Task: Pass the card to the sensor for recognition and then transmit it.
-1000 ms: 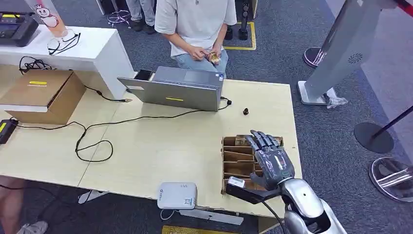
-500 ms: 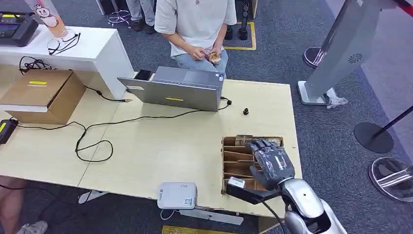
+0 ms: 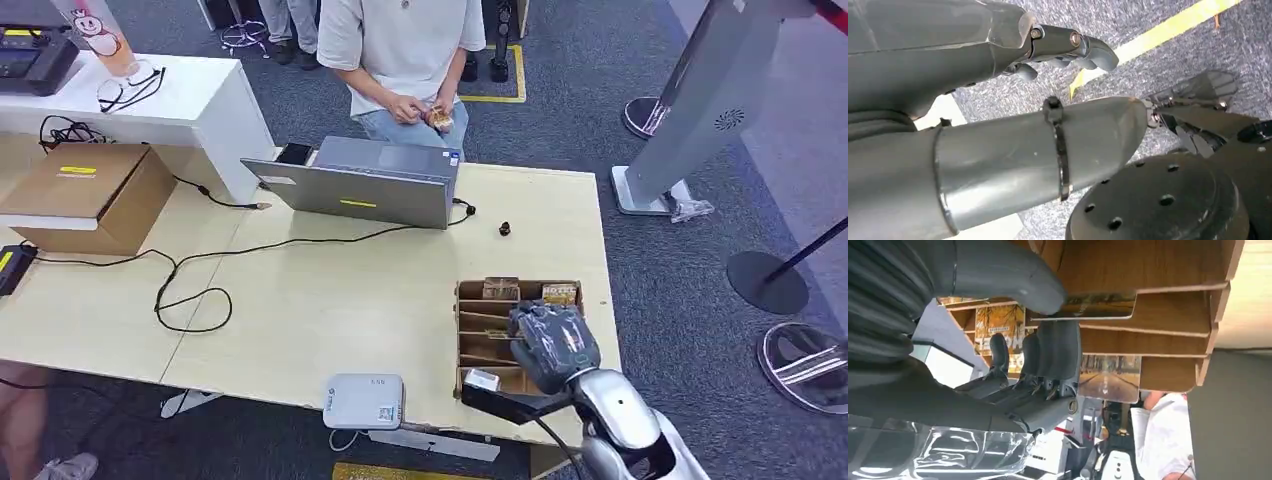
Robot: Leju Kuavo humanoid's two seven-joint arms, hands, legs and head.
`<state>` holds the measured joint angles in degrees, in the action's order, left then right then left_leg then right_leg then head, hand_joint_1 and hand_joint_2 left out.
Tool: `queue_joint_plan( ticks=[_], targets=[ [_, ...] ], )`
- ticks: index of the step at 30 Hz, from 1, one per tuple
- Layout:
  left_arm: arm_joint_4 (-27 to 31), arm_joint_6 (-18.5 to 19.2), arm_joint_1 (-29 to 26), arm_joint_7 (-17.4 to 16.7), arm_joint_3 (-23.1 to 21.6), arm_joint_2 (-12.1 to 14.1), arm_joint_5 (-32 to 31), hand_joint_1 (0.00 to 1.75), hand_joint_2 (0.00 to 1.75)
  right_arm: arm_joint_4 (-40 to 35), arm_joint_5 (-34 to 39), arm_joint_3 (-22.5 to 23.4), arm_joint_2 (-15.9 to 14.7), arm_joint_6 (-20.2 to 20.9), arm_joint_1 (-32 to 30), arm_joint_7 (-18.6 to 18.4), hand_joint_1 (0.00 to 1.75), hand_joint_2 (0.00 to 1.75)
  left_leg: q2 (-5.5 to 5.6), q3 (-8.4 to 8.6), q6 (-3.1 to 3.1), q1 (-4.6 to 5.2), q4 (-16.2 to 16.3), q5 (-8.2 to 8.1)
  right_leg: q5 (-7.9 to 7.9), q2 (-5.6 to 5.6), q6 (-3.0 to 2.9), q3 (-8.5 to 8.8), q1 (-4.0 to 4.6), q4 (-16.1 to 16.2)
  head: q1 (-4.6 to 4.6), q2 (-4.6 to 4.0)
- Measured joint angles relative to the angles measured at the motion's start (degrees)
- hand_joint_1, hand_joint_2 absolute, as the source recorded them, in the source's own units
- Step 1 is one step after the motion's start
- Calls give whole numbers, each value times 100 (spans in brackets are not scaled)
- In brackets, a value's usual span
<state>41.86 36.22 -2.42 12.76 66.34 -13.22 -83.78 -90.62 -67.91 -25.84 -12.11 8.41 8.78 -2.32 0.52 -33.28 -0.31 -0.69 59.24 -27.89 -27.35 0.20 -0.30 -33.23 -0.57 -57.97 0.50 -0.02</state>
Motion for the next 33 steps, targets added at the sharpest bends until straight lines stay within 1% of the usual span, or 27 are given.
queue_joint_plan(
  ticks=[2,3,4,5,6,8,9,10,20,26,33],
  targets=[
    [-7,-22,3,2,0,15,0,0,0,57,0,-24,-2,7,21,0,113,175,0,0,0,0,0,0,0,0,0,0,0,0,0,0],
    [-9,-29,5,2,0,22,0,0,0,94,0,-46,-4,11,30,0,94,175,0,0,0,0,0,0,0,0,0,0,0,0,-2,0],
    [-13,-33,8,2,0,28,0,0,0,133,0,-70,-4,16,41,0,101,175,0,0,0,0,0,0,0,0,0,0,0,0,-2,0],
    [-17,-37,10,2,0,31,0,0,0,172,0,-103,-4,18,57,0,126,175,0,0,0,0,0,0,0,0,0,0,0,0,0,0],
    [-28,-37,15,2,0,37,2,0,0,205,0,-127,-4,17,69,-2,140,175,0,0,0,0,0,0,0,0,0,1,0,0,-2,0],
    [-39,-37,18,5,0,48,7,0,0,247,0,-140,-4,18,91,-2,157,175,0,0,0,0,0,0,0,0,0,1,0,0,0,0],
    [-39,-33,18,5,2,48,15,0,0,258,0,-149,-4,18,98,-2,173,175,0,0,0,0,0,0,0,0,0,1,0,0,-2,0],
    [-39,-22,18,9,4,48,17,0,0,267,-2,-175,-4,15,107,-2,175,175,0,0,0,0,0,0,0,0,0,1,0,0,-2,0],
    [-35,190,-5,92,98,17,-15,0,0,284,192,-260,-4,-172,201,72,175,175,0,0,0,0,0,0,0,-1,0,1,0,0,0,0],
    [-20,201,-12,125,120,-9,-87,0,0,214,311,-260,-4,-304,240,122,175,175,0,0,0,0,0,0,0,-1,0,1,0,0,0,0],
    [7,194,-10,175,201,-37,-147,0,0,6,422,-186,-2,-619,242,201,175,175,0,0,0,0,0,0,0,-1,0,1,0,0,-2,0]
  ],
)
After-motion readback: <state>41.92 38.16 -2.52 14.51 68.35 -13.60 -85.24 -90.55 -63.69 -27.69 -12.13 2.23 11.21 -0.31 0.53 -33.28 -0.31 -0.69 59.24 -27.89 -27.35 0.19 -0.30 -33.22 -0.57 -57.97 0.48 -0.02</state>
